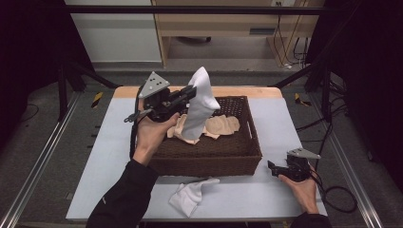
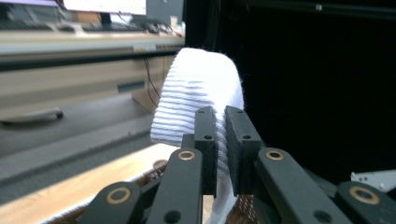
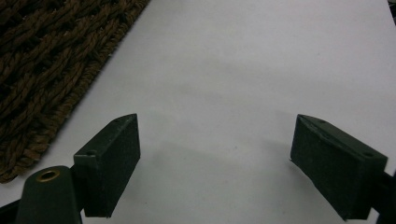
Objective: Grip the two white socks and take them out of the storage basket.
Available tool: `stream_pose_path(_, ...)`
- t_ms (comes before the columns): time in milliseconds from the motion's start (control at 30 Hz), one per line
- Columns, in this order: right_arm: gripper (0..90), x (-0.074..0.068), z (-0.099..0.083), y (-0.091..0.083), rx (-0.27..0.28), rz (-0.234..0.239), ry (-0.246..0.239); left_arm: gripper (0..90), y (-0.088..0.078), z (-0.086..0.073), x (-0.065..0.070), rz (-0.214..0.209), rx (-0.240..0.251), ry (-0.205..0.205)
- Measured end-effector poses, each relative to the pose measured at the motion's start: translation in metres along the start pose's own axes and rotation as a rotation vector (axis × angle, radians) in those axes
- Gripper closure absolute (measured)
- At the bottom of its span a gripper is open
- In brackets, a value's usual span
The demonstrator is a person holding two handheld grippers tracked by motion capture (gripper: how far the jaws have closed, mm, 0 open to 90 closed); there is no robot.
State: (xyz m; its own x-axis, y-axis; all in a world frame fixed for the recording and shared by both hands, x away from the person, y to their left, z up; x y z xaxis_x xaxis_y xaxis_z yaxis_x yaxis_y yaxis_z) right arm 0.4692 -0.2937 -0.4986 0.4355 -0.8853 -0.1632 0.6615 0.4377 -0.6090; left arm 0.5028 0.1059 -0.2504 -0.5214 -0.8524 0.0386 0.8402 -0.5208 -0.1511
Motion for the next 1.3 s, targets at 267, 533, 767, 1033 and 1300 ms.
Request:
stream_pose_path(267,15.7,0.000,0.000,0.000,0.004,-0.004,-0.003,83.0,-0.037,0.013,0.004,-0.041,0.072,-0.014)
stream_pose_path(533,15.7,0.000,0.000,-0.001,0.006,-0.006,-0.010,83.0,-0.071,0.017,0.013,-0.092,0.110,-0.018)
stream_pose_path(767,15.8,0.000,0.000,-0.001,0.005,-0.002,-0.009,83.0,-0.095,0.006,0.025,-0.135,0.107,0.014)
stream_pose_path(1033,15.8,-0.001,0.000,-0.001,0.005,0.001,-0.007,83.0,-0.109,-0.035,0.034,-0.173,0.036,0.056)
stream_pose_path(1300,16.0,-0.001,0.000,-0.001,0.005,0.001,-0.004,83.0,-0.102,-0.081,0.037,-0.174,-0.063,0.085)
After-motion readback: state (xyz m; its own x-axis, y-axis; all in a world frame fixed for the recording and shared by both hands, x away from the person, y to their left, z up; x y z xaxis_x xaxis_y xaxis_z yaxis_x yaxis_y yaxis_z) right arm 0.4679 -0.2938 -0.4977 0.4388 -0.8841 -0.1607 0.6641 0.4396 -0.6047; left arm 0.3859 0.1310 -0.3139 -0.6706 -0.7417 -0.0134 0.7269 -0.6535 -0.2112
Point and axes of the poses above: each handheld gripper's, and its own axes: y roughly forward along the jaws, z roughly out of its top, x roughly to its right, the point moved 2 cm from there along y, roughly forward along the jaws, and after that the axes turned 12 degrees about z, right-handed, at the moved point
